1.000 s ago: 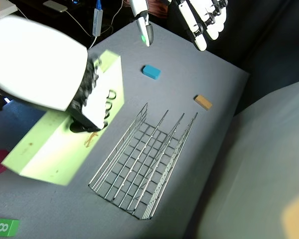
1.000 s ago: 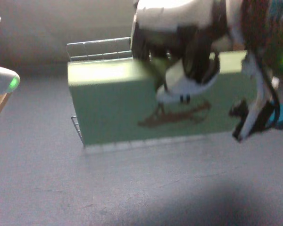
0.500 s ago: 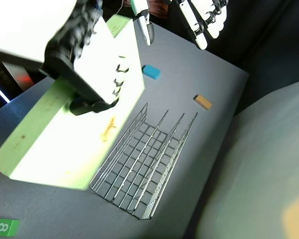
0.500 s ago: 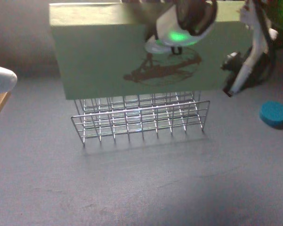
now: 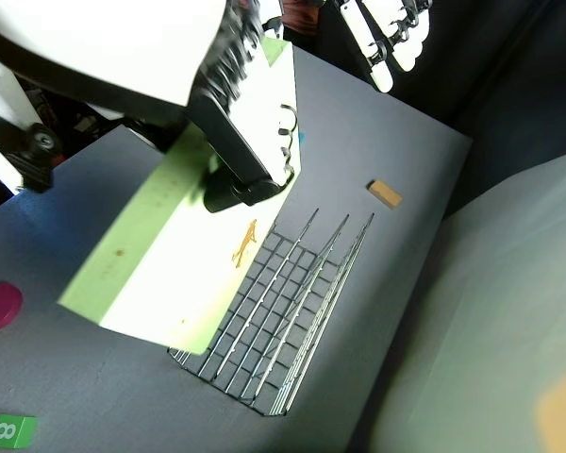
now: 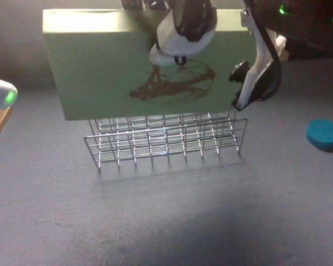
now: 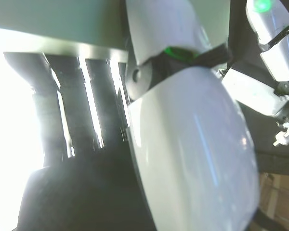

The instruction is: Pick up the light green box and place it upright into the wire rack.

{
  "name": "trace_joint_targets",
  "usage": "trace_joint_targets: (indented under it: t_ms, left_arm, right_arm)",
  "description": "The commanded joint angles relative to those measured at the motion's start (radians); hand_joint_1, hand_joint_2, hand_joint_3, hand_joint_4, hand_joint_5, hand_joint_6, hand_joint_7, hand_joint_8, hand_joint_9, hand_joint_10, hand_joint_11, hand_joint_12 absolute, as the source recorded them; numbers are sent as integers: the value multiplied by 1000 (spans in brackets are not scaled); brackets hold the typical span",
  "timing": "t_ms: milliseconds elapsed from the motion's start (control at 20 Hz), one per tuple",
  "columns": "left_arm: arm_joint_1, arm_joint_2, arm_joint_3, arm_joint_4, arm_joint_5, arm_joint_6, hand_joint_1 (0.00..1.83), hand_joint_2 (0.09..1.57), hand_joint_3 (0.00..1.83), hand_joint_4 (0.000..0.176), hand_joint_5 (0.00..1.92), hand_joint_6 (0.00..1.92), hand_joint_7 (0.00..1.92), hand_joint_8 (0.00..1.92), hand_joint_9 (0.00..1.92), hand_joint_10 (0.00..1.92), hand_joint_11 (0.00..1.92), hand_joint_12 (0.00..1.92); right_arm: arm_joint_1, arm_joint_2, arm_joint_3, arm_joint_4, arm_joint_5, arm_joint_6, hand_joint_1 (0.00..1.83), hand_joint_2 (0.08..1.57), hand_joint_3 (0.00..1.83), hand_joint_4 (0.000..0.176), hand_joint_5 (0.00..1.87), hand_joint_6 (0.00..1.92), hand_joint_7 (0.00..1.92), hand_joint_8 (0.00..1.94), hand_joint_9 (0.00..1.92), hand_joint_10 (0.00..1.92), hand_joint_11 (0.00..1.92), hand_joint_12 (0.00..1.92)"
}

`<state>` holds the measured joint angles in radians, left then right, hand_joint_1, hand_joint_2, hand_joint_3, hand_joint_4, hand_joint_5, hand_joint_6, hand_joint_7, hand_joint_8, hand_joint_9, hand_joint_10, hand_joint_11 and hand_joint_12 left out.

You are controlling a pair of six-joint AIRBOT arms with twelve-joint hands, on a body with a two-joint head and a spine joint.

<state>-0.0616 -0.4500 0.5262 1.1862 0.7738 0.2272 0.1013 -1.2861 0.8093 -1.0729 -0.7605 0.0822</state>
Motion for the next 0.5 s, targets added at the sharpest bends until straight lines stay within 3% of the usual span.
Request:
trace_joint_targets:
  t_ms: [0,450]
  left_arm:
    - [-17,3,-4,79,-27,5,196,1095,0,76,275,2,237,1,232,4,0,682]
    - [-18,4,-6,63,-27,12,181,1100,2,77,269,0,241,1,234,2,0,697]
  right_arm:
    - [2,-5,6,-80,44,7,1243,1122,0,0,940,902,1012,1147,840,1271,737,1590]
    - [-59,-76,100,-81,62,28,1249,1118,0,0,945,886,1027,1132,838,1265,745,1572]
